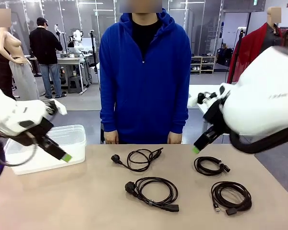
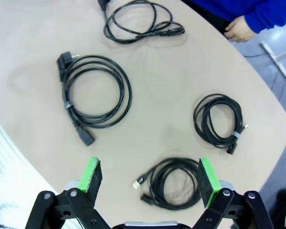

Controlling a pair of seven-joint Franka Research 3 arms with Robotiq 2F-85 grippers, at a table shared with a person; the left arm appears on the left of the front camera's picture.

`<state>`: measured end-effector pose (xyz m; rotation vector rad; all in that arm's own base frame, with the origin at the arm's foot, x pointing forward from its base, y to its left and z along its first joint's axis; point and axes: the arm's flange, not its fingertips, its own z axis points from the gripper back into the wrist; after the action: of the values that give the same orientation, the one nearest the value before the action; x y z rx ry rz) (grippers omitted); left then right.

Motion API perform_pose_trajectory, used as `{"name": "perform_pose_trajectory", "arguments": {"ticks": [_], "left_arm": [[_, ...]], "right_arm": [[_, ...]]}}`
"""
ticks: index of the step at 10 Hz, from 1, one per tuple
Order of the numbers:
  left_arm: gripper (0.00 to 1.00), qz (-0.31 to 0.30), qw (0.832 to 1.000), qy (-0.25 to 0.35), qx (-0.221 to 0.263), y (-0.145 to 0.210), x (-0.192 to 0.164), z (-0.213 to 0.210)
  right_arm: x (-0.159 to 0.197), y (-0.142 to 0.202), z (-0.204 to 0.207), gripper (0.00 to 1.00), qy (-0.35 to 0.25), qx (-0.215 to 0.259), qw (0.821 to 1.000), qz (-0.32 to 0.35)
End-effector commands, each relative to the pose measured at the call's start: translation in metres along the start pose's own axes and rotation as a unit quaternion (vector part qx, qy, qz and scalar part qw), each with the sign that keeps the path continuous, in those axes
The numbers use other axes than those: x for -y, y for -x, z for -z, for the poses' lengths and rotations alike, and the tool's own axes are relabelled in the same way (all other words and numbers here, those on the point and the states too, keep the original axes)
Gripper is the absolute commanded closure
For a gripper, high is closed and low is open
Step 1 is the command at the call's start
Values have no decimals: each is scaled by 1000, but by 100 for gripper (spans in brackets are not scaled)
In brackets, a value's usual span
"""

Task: Organize and store the cables.
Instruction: Place the Power Cable into the Organizing box.

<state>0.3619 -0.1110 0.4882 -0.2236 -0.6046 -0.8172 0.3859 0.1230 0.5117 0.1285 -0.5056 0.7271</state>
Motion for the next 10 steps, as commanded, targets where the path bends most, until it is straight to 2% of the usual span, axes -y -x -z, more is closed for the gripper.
{"name": "perform_pose_trajectory", "arguments": {"ticks": [1,4,6,8,10], "left_arm": [[0,19,1000,22,-6,13,-14,-49],[0,-16,1000,-5,3,40,-38,-113],[0,-42,999,-12,29,56,-59,-133],[0,-60,998,-24,15,71,-71,-151],[0,-70,996,-50,21,82,-85,-155]], "right_arm": [[19,10,-41,0,-21,4,1000,-8],[47,43,-91,0,-19,24,1000,-8],[76,74,-111,0,-30,62,997,-23],[87,107,-124,0,-20,98,994,-35],[98,129,-132,0,-22,106,994,-13]]}}
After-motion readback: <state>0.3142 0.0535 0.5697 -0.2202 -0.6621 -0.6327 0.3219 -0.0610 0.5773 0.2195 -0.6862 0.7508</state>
